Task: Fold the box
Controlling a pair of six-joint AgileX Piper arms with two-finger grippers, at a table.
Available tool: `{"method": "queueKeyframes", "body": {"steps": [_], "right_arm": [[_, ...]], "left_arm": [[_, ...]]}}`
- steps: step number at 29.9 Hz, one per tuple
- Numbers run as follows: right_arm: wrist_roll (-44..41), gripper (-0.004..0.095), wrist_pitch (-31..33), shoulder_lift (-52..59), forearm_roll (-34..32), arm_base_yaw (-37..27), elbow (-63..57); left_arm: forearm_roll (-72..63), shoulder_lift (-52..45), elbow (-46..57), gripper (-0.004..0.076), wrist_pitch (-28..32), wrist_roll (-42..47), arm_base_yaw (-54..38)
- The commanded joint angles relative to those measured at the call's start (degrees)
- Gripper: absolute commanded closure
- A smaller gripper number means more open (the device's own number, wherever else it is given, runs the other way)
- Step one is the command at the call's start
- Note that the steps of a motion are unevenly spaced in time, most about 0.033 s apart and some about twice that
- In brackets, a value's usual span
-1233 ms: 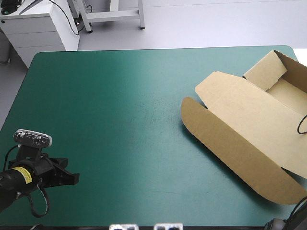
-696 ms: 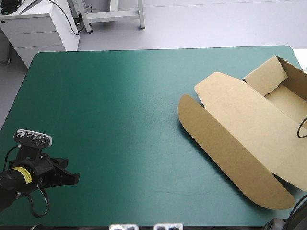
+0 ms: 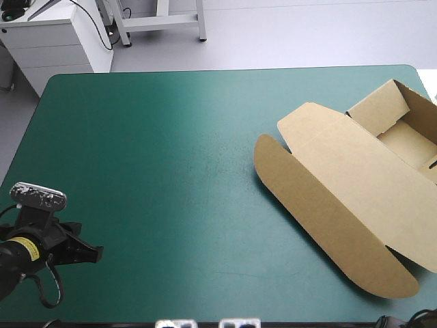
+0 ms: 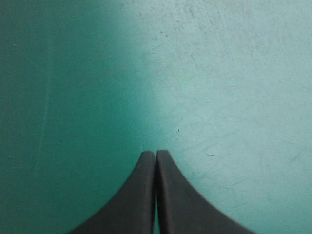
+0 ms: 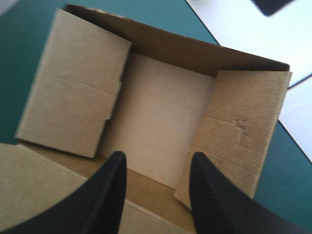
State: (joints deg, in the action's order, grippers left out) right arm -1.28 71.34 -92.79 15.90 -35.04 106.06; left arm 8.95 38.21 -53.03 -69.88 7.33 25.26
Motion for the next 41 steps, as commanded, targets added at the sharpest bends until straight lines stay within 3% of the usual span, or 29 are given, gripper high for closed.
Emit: {"method": "queueKeyframes", "body": {"steps": [1,4,5,8,16,21,30,41], "right_arm": [[3.0,0.0751,0.3,10.3,5.5,-0.2,-2.0],[5.3,0.0914,0.3,17.8,9.0,-0.1,-8.4],[5.6,0.0927,-0.1,20.5,9.6,0.4,-11.0],[7.2,0.0924,-2.0,28.0,8.2,4.8,-18.7],[11.0,0.0924,-4.0,44.1,3.8,24.1,-38.4],[14.0,0.0924,-6.5,52.2,1.1,29.7,-49.1],[17.5,0.0924,-10.3,64.9,1.6,30.3,-67.9],[17.4,0.0925,-14.3,75.1,1.3,30.3,-77.6]], "left_arm": [[1.3,-1.3,-1.4,0.0732,5.1,-0.2,0.2],[1.7,-2.7,-1.2,0.0732,6.1,-0.2,0.2],[2.1,-3.2,-0.9,0.0732,6.6,-0.2,0.2],[3.2,-5.6,2.2,0.0732,8.1,-0.2,0.2],[-1.6,-13.5,13.2,0.0732,11.0,-0.3,0.2],[-8.9,-18.3,19.4,0.0732,13.0,-9.4,0.2],[-12.1,-21.5,23.3,0.0732,13.2,-12.0,0.2],[-12.4,-21.5,23.4,0.0732,11.3,-12.0,0.2]]}}
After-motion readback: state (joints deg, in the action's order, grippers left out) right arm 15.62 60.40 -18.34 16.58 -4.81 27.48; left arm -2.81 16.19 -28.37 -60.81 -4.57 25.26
